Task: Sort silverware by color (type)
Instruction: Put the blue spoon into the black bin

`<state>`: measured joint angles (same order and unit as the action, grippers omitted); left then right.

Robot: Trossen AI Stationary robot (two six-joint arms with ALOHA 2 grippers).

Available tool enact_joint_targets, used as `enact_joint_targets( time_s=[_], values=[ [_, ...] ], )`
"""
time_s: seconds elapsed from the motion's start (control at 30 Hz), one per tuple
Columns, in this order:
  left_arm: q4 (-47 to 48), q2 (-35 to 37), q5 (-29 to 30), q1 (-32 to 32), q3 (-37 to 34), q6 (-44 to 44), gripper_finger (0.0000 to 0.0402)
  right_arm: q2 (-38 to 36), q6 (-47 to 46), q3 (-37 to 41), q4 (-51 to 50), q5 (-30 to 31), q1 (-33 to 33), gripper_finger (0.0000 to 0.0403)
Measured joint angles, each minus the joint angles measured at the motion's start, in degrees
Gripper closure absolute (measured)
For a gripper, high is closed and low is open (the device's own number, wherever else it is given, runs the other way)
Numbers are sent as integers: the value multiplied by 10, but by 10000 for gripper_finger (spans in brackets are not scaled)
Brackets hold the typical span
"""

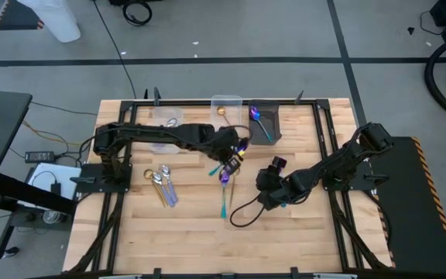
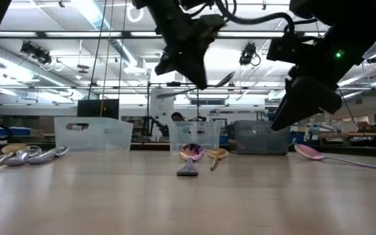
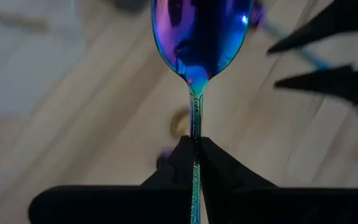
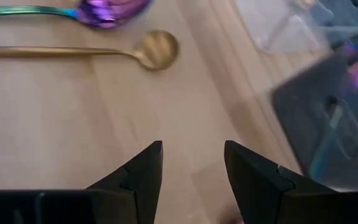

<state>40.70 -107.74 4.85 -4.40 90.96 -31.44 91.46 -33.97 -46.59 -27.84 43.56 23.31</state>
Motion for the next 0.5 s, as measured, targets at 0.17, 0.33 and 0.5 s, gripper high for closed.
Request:
enact_joint_targets(
  time_s=[0.17, 0.33, 0.5],
  values=[
    [-99, 0, 0, -33, 0, 36, 384, -14, -30, 0, -16, 18, 5, 220],
    [-201, -2, -3, -69, 0, 52, 384, -15, -34, 0, -15, 28, 16, 220],
    [-288, -20, -39, -104, 1, 52, 384, -15, -38, 0, -18, 29, 17, 220]
  ],
)
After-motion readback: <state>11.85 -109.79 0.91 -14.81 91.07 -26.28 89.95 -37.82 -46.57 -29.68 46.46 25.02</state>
